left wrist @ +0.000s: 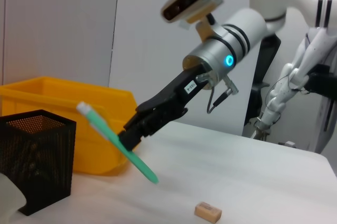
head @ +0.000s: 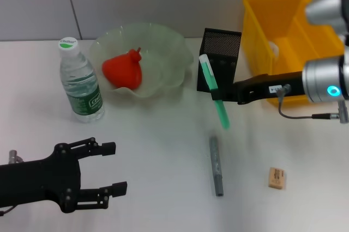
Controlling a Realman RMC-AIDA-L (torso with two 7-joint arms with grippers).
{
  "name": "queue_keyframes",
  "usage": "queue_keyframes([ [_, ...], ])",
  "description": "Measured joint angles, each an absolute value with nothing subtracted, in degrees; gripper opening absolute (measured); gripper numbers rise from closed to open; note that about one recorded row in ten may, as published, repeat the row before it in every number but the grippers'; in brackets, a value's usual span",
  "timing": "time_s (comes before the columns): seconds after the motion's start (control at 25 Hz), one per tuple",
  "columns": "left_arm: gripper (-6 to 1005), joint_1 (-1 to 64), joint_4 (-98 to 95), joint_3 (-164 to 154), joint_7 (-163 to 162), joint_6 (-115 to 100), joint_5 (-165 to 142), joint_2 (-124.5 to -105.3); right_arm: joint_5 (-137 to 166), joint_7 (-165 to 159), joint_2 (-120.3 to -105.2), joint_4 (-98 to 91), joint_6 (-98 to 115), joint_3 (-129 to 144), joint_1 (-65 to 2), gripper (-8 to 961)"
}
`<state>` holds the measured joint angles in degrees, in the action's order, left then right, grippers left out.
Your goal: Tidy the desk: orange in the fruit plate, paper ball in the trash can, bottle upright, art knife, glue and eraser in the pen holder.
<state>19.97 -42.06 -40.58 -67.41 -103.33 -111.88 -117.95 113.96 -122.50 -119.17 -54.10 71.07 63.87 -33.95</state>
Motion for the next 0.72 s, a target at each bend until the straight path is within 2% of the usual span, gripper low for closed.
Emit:
queue_keyframes([
  [0.24, 843, 20.26, -39.55, -40.47, -66.56, -103.10, -111.58, -118.23, 99.64, -104.29, -119.15, -48.52, 71.38, 60.87, -29.80, 193],
  [0.72, 842, 20.52, -31.49, -40.11, -60.03, -99.74, -105.24, -118.45, 81.07, -68.26, -119.23, -31.09, 72.71, 59.65, -28.96, 205],
])
